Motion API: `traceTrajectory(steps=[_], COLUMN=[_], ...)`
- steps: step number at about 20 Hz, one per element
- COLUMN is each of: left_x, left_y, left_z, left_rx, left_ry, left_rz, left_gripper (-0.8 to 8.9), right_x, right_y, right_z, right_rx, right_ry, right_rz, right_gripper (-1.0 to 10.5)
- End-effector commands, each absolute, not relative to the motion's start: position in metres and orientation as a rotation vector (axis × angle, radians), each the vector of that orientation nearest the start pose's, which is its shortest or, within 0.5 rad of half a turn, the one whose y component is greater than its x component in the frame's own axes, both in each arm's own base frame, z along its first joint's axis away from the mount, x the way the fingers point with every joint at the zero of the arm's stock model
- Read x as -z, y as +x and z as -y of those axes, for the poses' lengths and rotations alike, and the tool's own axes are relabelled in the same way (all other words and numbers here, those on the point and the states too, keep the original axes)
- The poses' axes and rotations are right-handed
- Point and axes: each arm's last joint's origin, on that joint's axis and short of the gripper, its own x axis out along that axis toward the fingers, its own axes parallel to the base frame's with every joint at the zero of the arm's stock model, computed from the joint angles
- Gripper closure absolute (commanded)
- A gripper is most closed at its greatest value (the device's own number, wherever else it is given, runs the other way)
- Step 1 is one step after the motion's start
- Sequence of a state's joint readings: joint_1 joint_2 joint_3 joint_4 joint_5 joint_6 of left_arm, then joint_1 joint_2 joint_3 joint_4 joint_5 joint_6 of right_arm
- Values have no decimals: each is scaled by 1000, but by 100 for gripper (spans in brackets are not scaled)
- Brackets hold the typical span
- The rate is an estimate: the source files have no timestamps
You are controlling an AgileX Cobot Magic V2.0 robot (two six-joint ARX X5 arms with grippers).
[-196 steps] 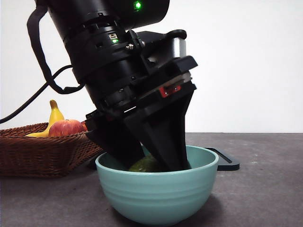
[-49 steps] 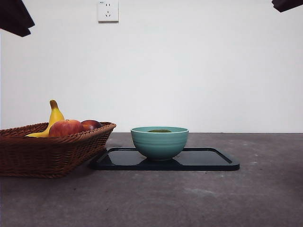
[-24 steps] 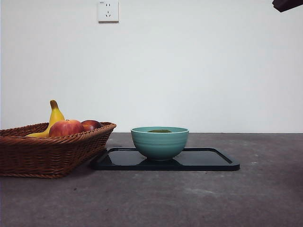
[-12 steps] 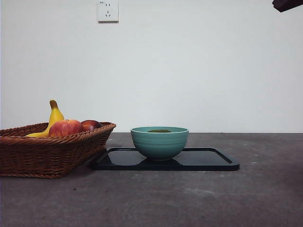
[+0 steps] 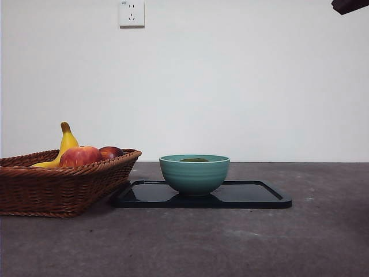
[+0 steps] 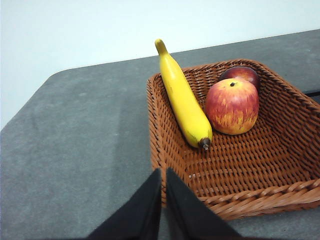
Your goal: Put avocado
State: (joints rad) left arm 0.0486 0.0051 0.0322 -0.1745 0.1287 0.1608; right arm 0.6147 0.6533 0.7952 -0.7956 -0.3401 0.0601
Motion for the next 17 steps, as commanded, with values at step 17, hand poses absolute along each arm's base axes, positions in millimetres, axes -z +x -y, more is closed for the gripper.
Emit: traceTrajectory(steps=[17], left_x=[-150], left_y=[96], left_z=[-1], left_rx=[88], left_ry=[125], left_rz=[-167], left_gripper=[799], right_x=[-306], right_y=[92], right_z=[-69], right_rx=[-866], right_ry=[-96], right_rz=[-598], right_gripper=[939])
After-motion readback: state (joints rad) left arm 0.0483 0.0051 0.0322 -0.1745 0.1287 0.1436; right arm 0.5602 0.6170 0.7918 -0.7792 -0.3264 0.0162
